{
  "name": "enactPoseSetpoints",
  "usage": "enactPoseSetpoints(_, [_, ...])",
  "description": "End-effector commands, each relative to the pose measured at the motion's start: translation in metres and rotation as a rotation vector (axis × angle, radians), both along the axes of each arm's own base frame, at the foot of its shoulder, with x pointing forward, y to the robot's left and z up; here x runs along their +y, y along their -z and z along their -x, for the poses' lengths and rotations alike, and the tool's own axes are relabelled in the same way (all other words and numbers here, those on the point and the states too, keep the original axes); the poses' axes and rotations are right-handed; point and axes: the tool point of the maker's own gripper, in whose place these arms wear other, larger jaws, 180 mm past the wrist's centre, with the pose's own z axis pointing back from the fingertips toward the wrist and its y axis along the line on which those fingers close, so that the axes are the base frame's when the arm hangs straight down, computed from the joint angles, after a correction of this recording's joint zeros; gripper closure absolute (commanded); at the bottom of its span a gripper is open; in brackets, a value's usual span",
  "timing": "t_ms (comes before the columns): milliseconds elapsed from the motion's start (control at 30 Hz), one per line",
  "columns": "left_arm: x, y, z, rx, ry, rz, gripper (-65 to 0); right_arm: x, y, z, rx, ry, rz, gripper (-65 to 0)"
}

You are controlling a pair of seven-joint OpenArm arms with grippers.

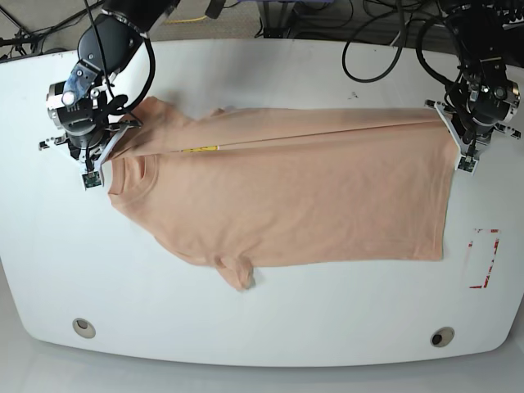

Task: Fold the T-shirt properly
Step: 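Lift the shirt with both grippers, stretch it apart and lay it flat, then regrasp the shirt hem corners with both grippers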

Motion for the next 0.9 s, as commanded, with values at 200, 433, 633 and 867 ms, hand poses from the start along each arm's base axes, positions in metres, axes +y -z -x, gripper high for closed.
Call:
enactPoseSetpoints(200, [0.014,0.006,0.027,0.052,-0.019,-0.042,-2.8,0.007,0.024,0.040,0.073,-0.020,-0.055,-15.5])
enactPoseSetpoints(433, [0.016,0.010,0.035,0.073,-0.025,-0.046,-31.5,0.020,0.039,0.064,0.109,-0.039,-0.134,-40.3])
enactPoseSetpoints(633, [0.015,0.012,0.039,0.081,-0.024,-0.043,-41.4,0.008,0.033,0.078,0.024,0.046,-0.264,-40.4])
enactPoseSetpoints(867, [0.015,-0.004,0.012,-0.004,-0.040,-0.033,-41.5,0.014,0.013,0.064,-0.106,0.034,-0.393,-40.3])
